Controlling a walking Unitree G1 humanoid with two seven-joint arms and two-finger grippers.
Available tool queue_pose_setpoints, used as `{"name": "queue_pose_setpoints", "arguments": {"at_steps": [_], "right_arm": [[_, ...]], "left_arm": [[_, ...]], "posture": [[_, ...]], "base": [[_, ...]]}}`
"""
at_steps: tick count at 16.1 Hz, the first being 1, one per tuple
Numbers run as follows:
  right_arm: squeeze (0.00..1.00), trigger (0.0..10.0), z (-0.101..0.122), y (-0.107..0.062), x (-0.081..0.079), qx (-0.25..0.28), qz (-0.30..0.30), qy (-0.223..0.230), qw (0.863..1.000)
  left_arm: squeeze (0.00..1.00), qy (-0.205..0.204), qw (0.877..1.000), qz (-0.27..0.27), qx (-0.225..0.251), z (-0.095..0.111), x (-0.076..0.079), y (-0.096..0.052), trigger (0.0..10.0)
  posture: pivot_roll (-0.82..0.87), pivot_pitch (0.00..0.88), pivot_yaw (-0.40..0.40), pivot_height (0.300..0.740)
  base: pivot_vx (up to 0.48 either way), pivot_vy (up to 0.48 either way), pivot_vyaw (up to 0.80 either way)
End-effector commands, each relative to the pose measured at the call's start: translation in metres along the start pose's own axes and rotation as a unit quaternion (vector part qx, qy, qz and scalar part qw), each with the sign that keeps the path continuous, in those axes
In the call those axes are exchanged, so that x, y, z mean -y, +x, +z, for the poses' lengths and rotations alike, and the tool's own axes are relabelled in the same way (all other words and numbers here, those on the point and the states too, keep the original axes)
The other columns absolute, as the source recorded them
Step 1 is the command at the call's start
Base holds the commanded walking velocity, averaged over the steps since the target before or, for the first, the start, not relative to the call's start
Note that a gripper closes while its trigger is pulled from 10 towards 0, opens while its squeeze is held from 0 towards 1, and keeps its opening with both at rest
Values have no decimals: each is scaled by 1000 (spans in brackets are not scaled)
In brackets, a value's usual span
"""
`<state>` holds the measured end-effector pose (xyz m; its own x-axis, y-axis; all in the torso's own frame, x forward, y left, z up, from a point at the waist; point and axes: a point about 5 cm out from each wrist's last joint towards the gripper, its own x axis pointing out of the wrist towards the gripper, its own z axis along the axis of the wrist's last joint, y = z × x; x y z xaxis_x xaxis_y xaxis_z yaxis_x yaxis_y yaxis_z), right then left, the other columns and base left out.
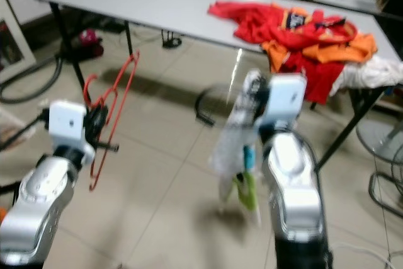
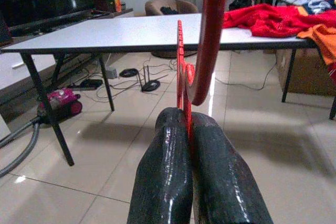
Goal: Hang hanger
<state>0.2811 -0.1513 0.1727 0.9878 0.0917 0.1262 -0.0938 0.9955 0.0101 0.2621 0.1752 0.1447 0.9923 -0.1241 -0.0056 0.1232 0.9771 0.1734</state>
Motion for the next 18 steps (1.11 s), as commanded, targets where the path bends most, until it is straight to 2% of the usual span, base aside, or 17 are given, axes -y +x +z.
{"name": "queue_pose_setpoints", "arguments": {"at_steps": [1,3,5,7,9,10,11,15,18], "right_arm": [[0,10000,-8,-5,-4,-16,12,-3,1000],[0,10000,-21,-13,-2,-32,19,-4,999],[0,10000,-33,-23,1,-47,19,14,999],[0,10000,-45,-38,8,-64,2,37,997],[0,10000,-54,-56,17,-72,-22,49,996],[0,10000,-57,-68,24,-72,-36,63,995],[0,10000,-56,-73,26,-72,-35,63,995],[0,10000,-62,-88,36,-80,-32,55,995],[0,10000,-60,-90,34,-78,-18,57,995]], "left_arm": [[0,8,1000,2,3,-1,0,-3,10000],[0,1,1000,16,-2,-9,-4,-6,10000],[0,-1,1000,29,0,-14,-7,-12,10000],[0,1,998,60,-1,-23,-13,-25,10000],[0,1,996,91,-7,-32,-20,-44,10000],[0,-11,994,110,-13,-37,-24,-59,10000],[0,-14,994,111,-16,-38,-24,-67,10000],[0,-13,994,110,-26,-41,-21,-84,10000],[282,-15,995,100,-23,-39,-19,-87,10000]], "posture": [[-97,0,-37,740],[-98,0,-34,740],[-95,0,-34,740],[-92,0,-36,740],[-84,0,-45,740],[-82,0,-51,740],[-77,0,-57,740],[-49,0,-64,740],[-43,0,-67,740]], "base": [[319,0,0],[315,0,0],[321,0,0],[334,0,0],[336,0,0],[349,0,0],[349,0,0],[375,0,0],[401,0,0]]}}
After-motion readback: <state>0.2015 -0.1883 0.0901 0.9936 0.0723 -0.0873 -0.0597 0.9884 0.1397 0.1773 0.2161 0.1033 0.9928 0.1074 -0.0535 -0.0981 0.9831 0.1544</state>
